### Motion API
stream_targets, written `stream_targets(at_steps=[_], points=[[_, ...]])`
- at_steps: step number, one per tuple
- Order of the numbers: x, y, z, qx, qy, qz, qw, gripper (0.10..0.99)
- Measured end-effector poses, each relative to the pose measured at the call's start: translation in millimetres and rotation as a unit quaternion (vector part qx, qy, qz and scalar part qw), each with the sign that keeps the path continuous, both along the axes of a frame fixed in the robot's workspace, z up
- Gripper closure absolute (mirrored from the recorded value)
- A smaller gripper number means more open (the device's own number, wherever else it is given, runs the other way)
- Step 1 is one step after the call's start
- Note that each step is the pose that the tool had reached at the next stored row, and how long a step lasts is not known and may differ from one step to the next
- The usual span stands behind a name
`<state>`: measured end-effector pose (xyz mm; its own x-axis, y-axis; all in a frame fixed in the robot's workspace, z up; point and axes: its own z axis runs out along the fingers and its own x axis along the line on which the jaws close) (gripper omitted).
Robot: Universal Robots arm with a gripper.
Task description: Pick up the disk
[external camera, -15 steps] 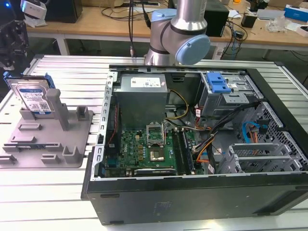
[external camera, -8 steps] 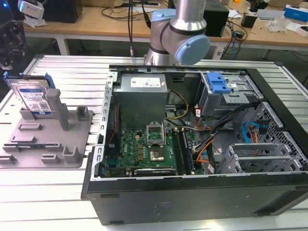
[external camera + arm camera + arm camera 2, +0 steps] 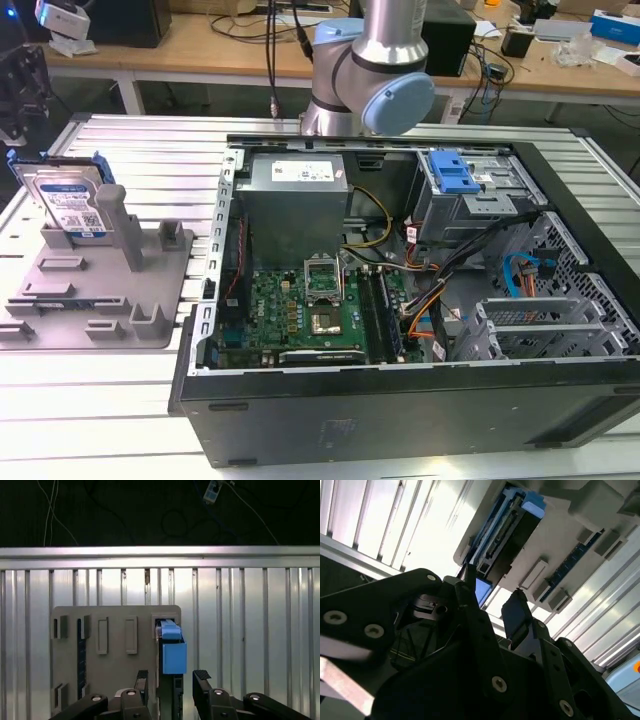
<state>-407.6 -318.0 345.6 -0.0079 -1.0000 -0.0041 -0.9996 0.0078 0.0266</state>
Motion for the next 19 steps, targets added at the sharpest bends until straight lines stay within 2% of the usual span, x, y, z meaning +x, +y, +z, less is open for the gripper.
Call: stream_targets(at_steps=[3,10,19], points=[[-7.0,1.4,-3.2,0.0000,-0.0005,0.001,1.0000,0.604],[-7.6,1.8,-5.4,0.0000,-0.0005,0.001,1.0000,0.604],[-9.1,2.8,-15.3,-0.0001,-0.0005,0.001,1.0000,0.604]])
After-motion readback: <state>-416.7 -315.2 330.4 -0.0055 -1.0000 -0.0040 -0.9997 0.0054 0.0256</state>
